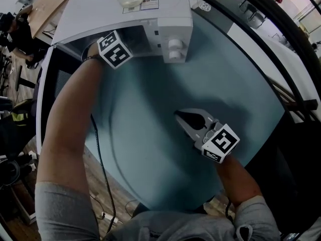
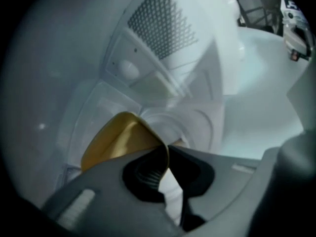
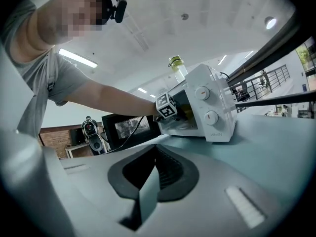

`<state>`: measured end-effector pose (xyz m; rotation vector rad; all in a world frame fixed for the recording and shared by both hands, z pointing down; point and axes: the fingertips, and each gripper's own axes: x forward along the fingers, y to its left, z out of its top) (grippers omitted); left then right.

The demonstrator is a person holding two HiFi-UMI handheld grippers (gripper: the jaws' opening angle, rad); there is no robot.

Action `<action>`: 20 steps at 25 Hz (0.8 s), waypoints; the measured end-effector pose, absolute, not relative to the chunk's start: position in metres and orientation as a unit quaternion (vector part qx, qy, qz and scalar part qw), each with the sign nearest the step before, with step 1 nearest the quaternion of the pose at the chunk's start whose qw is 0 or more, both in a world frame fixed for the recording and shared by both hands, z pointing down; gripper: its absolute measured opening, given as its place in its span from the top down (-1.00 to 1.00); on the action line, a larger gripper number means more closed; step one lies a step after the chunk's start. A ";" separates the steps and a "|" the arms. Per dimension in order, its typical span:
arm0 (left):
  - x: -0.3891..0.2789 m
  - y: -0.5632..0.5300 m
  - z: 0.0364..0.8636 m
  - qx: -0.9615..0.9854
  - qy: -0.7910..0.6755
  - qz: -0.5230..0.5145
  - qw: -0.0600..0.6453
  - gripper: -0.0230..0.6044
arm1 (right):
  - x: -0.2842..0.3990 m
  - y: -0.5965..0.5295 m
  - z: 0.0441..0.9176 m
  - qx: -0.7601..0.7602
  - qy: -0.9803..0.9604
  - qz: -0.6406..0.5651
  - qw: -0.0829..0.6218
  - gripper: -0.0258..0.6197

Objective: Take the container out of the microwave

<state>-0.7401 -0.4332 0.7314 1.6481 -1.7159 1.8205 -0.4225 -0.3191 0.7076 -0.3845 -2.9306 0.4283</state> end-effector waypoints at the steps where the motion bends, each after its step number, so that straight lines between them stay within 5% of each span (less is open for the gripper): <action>1: -0.735 -0.428 0.730 0.553 -0.568 0.605 0.077 0.82 | -0.421 -0.316 0.704 -0.128 -0.978 0.142 0.077 0.90; 20: -0.583 -0.295 0.655 0.640 -0.503 0.572 0.101 0.82 | -0.355 -0.251 0.590 -0.102 -0.986 0.111 0.073 0.90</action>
